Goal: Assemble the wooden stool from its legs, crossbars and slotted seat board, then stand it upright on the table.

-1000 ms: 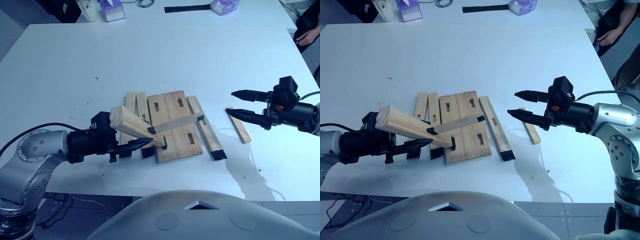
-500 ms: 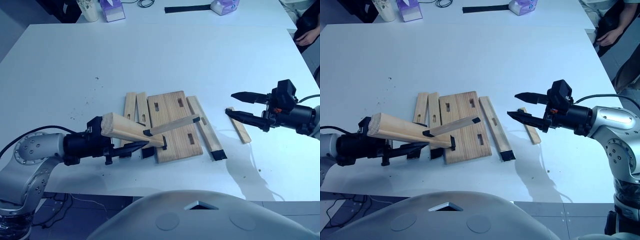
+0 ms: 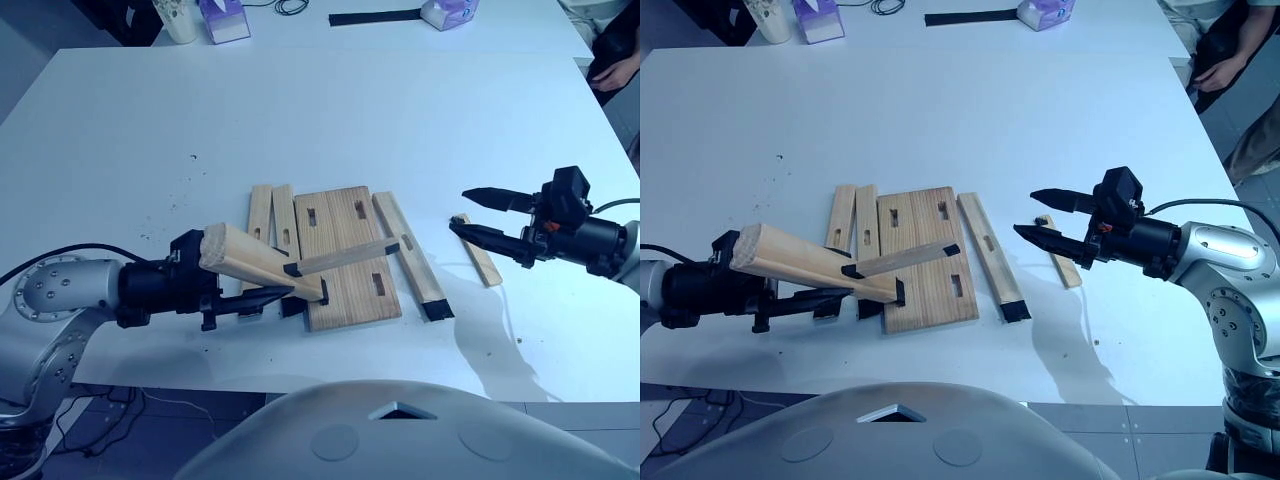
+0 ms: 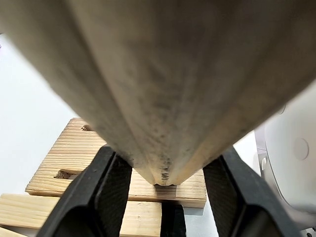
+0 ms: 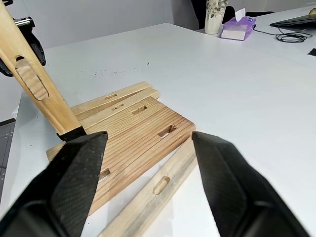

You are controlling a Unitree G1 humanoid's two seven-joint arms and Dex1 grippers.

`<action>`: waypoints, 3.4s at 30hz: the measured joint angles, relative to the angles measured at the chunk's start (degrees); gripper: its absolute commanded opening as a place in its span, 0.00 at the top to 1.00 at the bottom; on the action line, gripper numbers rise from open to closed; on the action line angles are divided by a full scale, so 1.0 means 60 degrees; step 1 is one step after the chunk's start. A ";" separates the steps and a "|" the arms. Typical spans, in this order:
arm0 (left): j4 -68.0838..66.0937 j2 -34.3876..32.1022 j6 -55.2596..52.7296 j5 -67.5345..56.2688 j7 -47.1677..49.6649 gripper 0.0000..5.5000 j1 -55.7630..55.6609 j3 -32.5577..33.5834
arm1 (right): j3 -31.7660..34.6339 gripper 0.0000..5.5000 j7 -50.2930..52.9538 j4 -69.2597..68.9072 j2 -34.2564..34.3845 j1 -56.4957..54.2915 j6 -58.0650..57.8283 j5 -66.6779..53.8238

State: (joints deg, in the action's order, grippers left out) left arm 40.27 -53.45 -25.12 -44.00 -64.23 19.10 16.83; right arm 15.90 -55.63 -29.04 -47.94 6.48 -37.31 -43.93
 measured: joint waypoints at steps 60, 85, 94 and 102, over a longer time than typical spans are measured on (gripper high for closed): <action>-0.4057 0.0035 0.3169 0.2657 -0.1266 0.55 -0.4338 -0.4251 | -0.0818 0.43 0.0279 0.0038 0.0149 -0.0432 0.0164 0.0230; -0.0583 0.1554 -0.4655 0.1545 0.4573 0.31 0.0129 0.0021 | 0.0600 0.43 0.1046 -0.0936 0.0459 0.1669 0.0250 0.0223; 0.0276 0.2619 -0.5950 0.1864 0.6509 0.31 0.0398 -0.1219 | 0.0335 0.43 0.1161 -0.0975 0.0467 0.1483 0.0262 0.0243; -0.1099 0.1761 -0.5157 0.2770 0.6290 0.31 0.0277 -0.1149 | 0.0283 0.43 0.1370 -0.1072 0.0773 0.1771 0.0432 0.0305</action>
State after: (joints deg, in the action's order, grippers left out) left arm 33.67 -42.89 -56.06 -27.38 -26.49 20.76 9.94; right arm 17.60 -47.41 -35.47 -43.30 17.10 -34.72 -42.10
